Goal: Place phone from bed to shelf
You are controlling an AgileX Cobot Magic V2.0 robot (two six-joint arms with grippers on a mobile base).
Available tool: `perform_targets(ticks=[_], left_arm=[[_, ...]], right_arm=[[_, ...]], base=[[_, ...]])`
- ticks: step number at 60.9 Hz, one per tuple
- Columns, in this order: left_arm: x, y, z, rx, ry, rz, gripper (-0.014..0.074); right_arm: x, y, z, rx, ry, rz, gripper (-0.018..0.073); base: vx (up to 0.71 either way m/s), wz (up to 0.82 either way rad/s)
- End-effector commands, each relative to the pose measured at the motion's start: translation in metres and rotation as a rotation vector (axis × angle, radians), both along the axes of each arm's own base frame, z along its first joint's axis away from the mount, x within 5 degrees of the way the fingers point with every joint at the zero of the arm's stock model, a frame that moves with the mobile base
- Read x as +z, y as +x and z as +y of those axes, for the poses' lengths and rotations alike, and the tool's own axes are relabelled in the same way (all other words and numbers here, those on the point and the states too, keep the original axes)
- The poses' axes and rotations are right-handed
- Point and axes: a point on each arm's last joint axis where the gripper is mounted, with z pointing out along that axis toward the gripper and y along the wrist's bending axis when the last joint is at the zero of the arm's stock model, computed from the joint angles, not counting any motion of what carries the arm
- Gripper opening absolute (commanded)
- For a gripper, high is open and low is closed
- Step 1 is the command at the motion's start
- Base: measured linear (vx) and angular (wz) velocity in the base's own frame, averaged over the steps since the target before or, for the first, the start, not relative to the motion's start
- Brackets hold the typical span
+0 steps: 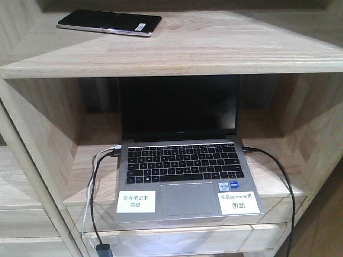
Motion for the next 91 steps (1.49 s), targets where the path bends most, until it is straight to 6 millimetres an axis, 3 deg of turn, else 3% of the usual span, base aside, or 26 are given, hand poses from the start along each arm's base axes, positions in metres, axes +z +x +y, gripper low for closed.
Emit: perform_targets(ticks=[1,35,91], left_arm=[[0.0150,-0.0013,-0.0003,-0.003,-0.007,-0.108,0.0001],[0.0150,-0.0013,-0.0003,-0.003,-0.007,-0.108,0.0001],[0.0150,-0.0013,-0.0003,-0.003,-0.007,-0.108,0.0001]], right_arm=[[0.0081,-0.0006,-0.0009,-0.012,-0.021,-0.104,-0.0010],[0.0079,-0.0006,0.0049,0.093,-0.021,-0.101,-0.0010],[0.0078,-0.0006,0.0050,0.094,-0.020,-0.101,-0.0010]], base=[[0.00,0.00],[0.00,0.00],[0.00,0.00]])
